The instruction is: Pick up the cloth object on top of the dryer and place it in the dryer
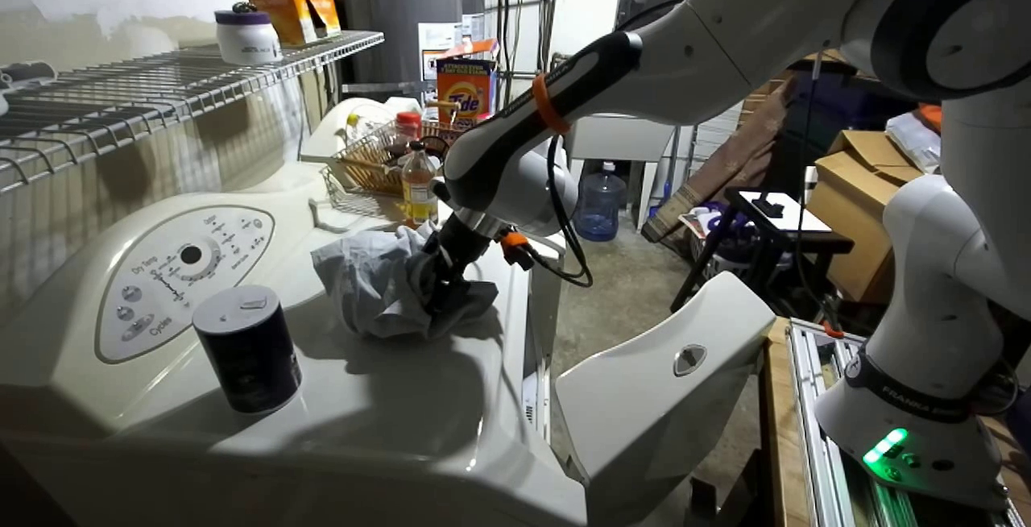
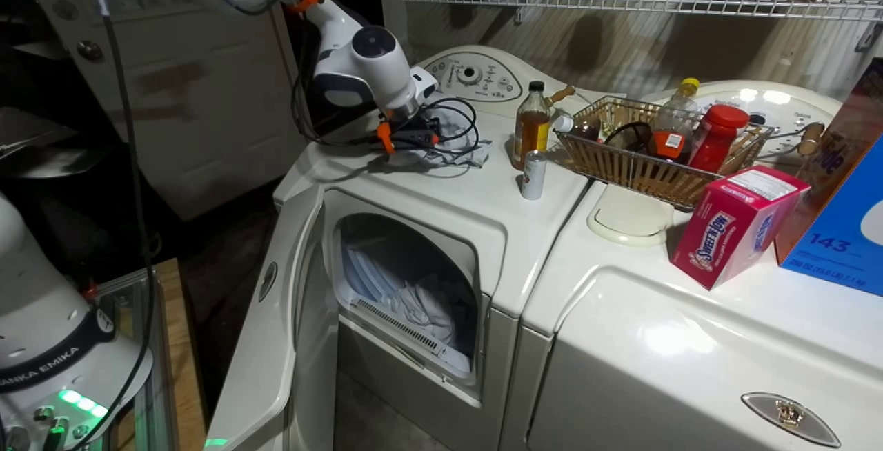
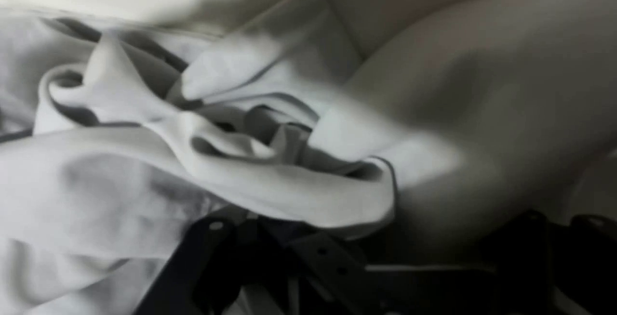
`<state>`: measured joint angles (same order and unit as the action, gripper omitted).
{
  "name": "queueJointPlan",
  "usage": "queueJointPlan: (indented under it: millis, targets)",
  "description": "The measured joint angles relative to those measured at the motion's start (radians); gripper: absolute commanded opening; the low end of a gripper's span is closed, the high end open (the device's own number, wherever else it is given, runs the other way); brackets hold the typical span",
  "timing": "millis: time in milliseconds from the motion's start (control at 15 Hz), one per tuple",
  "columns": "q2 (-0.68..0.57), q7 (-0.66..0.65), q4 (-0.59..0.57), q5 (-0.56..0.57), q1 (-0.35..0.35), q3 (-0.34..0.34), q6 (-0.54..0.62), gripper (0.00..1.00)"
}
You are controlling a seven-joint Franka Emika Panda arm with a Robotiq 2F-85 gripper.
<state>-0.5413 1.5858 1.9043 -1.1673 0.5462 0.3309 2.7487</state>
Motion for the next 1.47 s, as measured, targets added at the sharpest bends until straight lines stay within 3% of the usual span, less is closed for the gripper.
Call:
queueJointPlan:
  millis: [267, 467, 600, 800, 1000, 1467]
  targets:
    - [-0.001, -0.029, -0.011, 0.004, 0.002, 0.003, 0.0, 0.19]
    - [0.021, -0.161, -0.007, 0.156, -0.112, -0.126, 0.034, 0.01]
    - [0.044, -0.258, 0.007, 0.247, -0.194, -0.209, 0.033, 0.0]
    - [0.089, -0.323, 0.044, 0.272, -0.226, -0.226, 0.01, 0.02]
    - [0.174, -0.419, 0.119, 0.345, -0.318, -0.309, 0.01, 0.02]
    - [0.494, -0.593, 0.387, 0.401, -0.361, -0.294, -0.056, 0.02]
